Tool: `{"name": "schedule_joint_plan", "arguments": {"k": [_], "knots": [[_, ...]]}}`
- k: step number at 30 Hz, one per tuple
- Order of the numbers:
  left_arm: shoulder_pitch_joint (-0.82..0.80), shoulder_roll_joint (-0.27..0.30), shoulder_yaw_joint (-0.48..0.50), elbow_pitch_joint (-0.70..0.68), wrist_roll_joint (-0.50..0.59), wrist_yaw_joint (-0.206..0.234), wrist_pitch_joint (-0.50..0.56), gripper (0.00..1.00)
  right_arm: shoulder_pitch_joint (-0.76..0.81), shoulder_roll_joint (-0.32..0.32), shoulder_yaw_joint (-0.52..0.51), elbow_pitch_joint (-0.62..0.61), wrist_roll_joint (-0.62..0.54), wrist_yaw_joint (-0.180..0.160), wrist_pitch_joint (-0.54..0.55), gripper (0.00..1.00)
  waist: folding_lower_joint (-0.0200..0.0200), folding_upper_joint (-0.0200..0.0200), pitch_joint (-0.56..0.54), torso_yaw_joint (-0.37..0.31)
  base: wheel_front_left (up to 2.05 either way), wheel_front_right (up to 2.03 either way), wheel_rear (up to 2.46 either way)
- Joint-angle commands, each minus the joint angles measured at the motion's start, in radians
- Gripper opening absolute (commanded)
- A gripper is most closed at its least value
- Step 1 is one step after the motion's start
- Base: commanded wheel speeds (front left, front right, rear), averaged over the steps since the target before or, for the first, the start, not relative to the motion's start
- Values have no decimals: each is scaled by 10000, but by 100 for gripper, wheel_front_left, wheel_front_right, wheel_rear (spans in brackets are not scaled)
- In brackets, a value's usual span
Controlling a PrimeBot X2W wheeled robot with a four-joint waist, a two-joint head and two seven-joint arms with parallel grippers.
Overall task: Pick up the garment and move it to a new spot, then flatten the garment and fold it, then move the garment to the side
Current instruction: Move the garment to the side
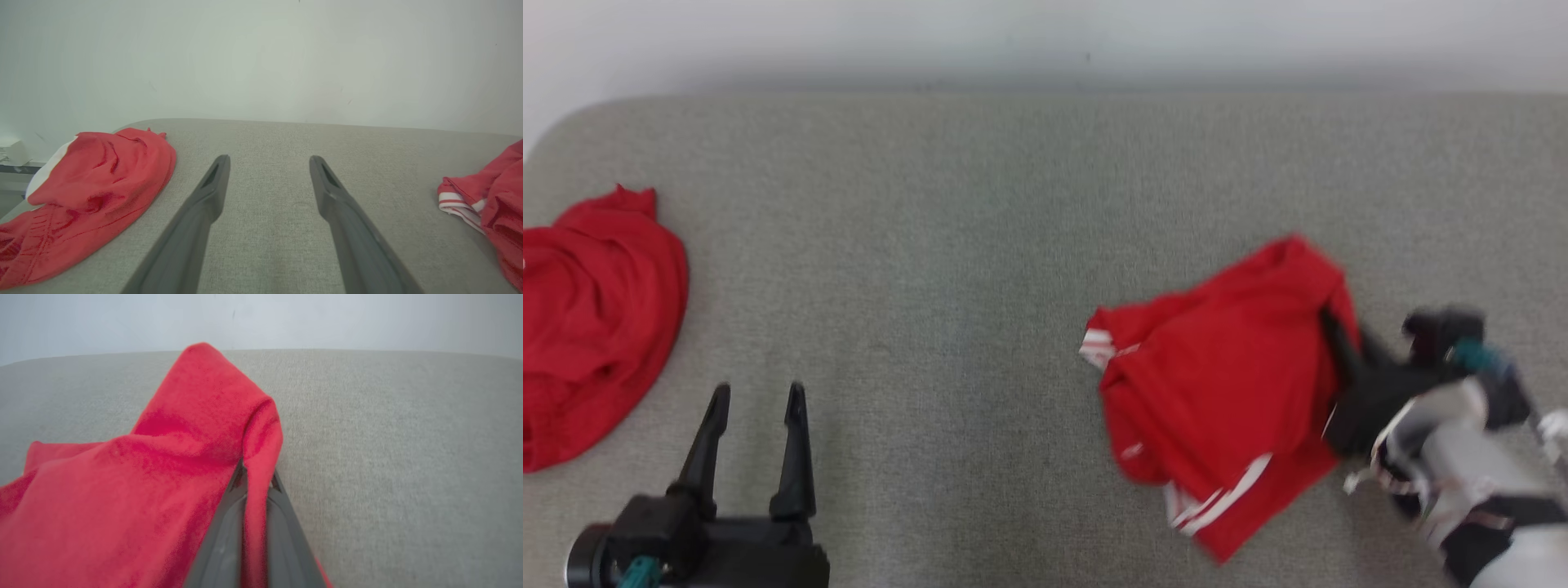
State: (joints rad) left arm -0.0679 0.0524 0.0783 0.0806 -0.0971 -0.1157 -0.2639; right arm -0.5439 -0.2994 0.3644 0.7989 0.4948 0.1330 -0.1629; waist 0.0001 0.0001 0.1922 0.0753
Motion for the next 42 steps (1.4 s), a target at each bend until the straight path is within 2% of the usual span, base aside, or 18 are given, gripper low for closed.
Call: {"name": "schedule_joint_plan", "arguments": {"k": [1,9,15,20,27,32,38,39,40,41,42], "knots": [[-332,-10,-70,-115,-37,-47,-5,100,-568,-302,22,-56,84,-37,103,0,-1,-1,896,-148,0,0,0],[-1385,4,-277,-904,-45,-87,-5,100,-3251,-2052,175,-340,132,-33,722,0,-1,-1,3102,-638,0,0,0],[-1812,310,-81,-1611,138,-122,-6,100,-4552,-3379,111,-658,305,-33,874,0,-1,-1,4376,-1554,0,0,0],[-1720,573,158,-2302,275,-116,-5,100,-5190,-4180,-83,-878,385,-33,1072,0,-1,-1,4966,-2235,0,0,0],[-1284,838,534,-3054,317,-90,-3,100,-5845,-4764,-192,-938,362,-33,1287,0,-1,-1,5315,-2706,0,0,0],[-1116,856,554,-3297,355,-84,0,100,-6319,-5127,-80,-729,167,-33,1471,0,-1,-1,5338,-2708,0,0,0],[-1069,804,516,-3356,340,-73,11,100,-6898,-5154,132,-339,51,-33,1482,0,-1,-1,5434,-2616,0,0,0],[-1088,790,481,-3341,351,-73,12,100,-6958,-5111,152,-264,19,-33,1463,15,-1,-1,5451,-2595,0,0,0],[-1088,790,481,-3341,351,-73,12,100,-6958,-5111,152,-264,19,-33,1463,15,-1,-1,5451,-2595,0,0,0],[-1121,775,440,-3318,357,-75,32,100,-7044,-5126,157,-180,-100,-33,1392,46,-1,-1,5470,-2564,0,0,0],[-1159,758,404,-3284,363,-77,32,100,-7136,-5160,146,-70,-226,-33,1303,100,-1,-1,5479,-2535,0,0,0]]}}
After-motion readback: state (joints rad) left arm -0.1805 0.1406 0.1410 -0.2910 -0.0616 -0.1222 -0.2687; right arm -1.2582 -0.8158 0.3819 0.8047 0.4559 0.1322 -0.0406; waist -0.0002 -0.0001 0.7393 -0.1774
